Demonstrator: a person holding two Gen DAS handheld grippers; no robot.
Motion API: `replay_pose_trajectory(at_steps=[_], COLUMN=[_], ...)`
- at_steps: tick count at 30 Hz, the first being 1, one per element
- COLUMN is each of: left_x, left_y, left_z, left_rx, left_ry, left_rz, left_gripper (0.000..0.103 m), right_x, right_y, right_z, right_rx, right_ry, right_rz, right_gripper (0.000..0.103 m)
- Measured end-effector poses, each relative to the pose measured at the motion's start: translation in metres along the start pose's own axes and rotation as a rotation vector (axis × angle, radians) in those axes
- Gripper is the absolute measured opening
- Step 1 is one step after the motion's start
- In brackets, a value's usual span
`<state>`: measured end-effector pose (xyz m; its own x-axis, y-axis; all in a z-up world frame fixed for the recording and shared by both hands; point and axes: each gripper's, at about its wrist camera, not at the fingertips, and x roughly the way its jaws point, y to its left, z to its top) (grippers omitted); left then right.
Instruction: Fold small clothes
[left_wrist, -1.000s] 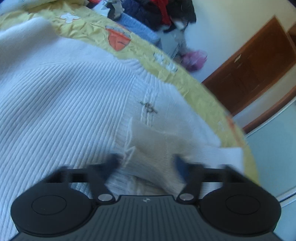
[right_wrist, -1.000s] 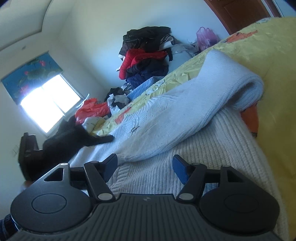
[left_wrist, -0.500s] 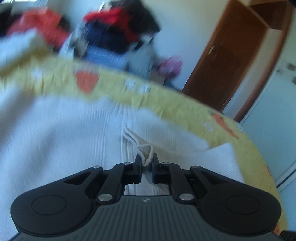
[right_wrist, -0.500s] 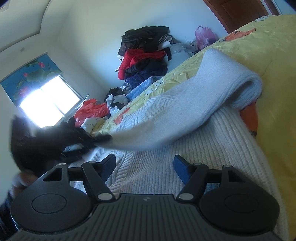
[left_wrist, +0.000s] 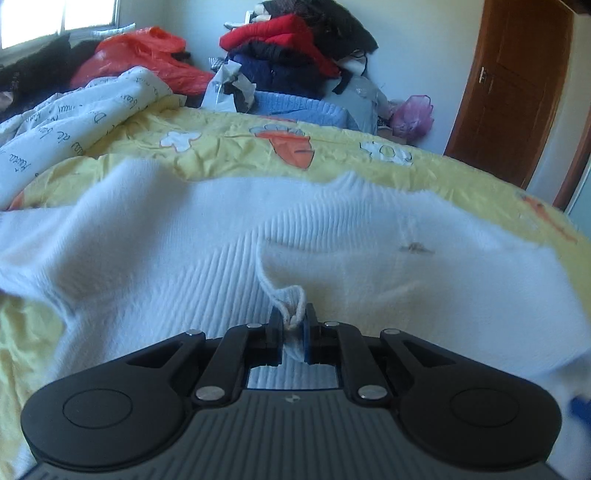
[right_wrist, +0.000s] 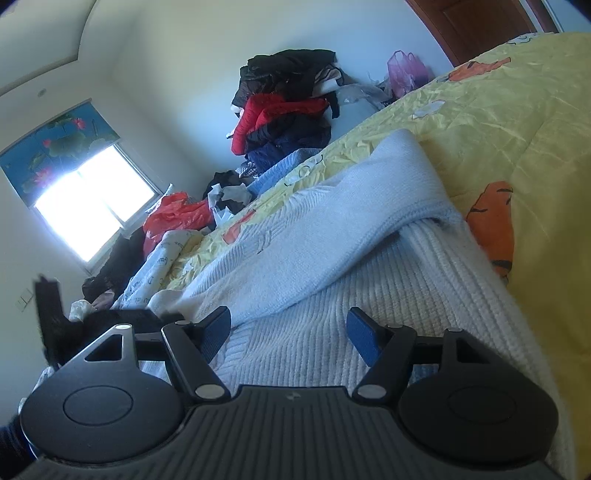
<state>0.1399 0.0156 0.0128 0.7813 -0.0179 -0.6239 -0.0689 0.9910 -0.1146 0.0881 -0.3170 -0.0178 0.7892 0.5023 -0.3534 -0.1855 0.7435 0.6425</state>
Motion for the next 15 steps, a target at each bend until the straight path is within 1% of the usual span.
replay_pose_trajectory(at_steps=[2, 4, 6, 7, 9, 10, 11, 13, 15], left_x=[0.002, 0.003, 0.003, 0.004, 0.006, 0.004, 0.004, 0.003, 0.004], left_y=[0.002, 0.007, 0.012, 0.016, 0.023, 0.025, 0.029, 0.034, 0.037], left_z=[-0.012, -0.012, -0.013, -0.013, -0.013, -0.015, -0.016, -0.017, -0.018], left_rx=[0.015, -0.023, -0.053, -0.075, -0.126, -0.148, -0.168, -0.199, -0.222], left_ry=[-0.065, -0.065, -0.068, -0.068, -0.066, -0.066, -0.066, -0.065, -0.063], left_rz=[-0.003, -0.014, -0.032, -0.048, -0.084, -0.1, -0.115, -0.139, -0.159], left_gripper=[0.01, 0.012, 0.014, 0.015, 0.017, 0.017, 0.018, 0.018, 0.019], right_x=[0.001, -0.001, -0.002, 0.001, 0.014, 0.025, 0.04, 0.075, 0.101], right_y=[0.002, 0.009, 0.021, 0.027, 0.036, 0.039, 0.04, 0.036, 0.025], right_z=[0.0, 0.003, 0.013, 0.022, 0.045, 0.056, 0.066, 0.082, 0.089], right_rx=[-0.008, -0.05, -0.123, -0.16, -0.216, -0.254, -0.302, -0.384, -0.414], right_ry=[0.005, 0.004, -0.022, -0.042, -0.064, -0.061, -0.05, 0.001, 0.068], right_rz=[-0.009, -0.037, -0.042, -0.039, -0.052, -0.074, -0.111, -0.213, -0.298], right_gripper=[0.073, 0.075, 0.076, 0.078, 0.088, 0.093, 0.092, 0.09, 0.091])
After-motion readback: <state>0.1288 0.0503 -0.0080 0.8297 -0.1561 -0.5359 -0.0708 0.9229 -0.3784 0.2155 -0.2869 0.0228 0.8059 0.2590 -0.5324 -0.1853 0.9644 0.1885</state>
